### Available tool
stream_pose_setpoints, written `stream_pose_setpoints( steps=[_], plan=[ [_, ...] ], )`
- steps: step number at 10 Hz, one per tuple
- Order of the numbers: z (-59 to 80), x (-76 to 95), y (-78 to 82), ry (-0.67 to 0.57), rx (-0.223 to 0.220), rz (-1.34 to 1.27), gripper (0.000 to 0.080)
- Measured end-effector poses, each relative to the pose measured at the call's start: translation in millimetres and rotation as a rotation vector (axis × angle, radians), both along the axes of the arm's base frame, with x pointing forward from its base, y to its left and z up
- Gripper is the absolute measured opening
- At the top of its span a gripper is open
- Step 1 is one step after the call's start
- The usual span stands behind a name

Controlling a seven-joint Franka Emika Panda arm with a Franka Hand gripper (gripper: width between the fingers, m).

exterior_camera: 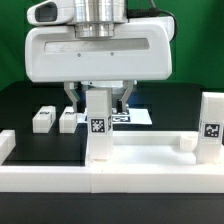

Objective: Assemble desk

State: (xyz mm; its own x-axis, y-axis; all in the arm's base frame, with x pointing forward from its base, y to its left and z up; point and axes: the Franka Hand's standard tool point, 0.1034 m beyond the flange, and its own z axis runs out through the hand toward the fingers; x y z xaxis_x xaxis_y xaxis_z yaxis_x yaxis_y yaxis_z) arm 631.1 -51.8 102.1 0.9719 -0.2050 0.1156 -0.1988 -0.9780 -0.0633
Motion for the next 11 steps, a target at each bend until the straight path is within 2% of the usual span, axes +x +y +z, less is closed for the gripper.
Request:
stream_pose_setpoints(
  steps=[1,2,4,5,8,11],
  plan=[
    [0.0,0.0,0.1,0.0,0.001,-0.007,0.0368],
    [0.0,0.0,0.1,0.001,0.004,-0.029,0.0286],
    [0.0,0.1,0.5,0.001,0.006,-0.04,0.0286],
    [-0.3,0.0,0.0,0.008,0.031,-0.256,0.0286],
    [-1.3,-1.0,-1.0,0.026,0.084,-0.671,0.0286],
    [-1.5,-1.5,-1.3,0.033,0.108,-0.856,0.0288]
  ],
)
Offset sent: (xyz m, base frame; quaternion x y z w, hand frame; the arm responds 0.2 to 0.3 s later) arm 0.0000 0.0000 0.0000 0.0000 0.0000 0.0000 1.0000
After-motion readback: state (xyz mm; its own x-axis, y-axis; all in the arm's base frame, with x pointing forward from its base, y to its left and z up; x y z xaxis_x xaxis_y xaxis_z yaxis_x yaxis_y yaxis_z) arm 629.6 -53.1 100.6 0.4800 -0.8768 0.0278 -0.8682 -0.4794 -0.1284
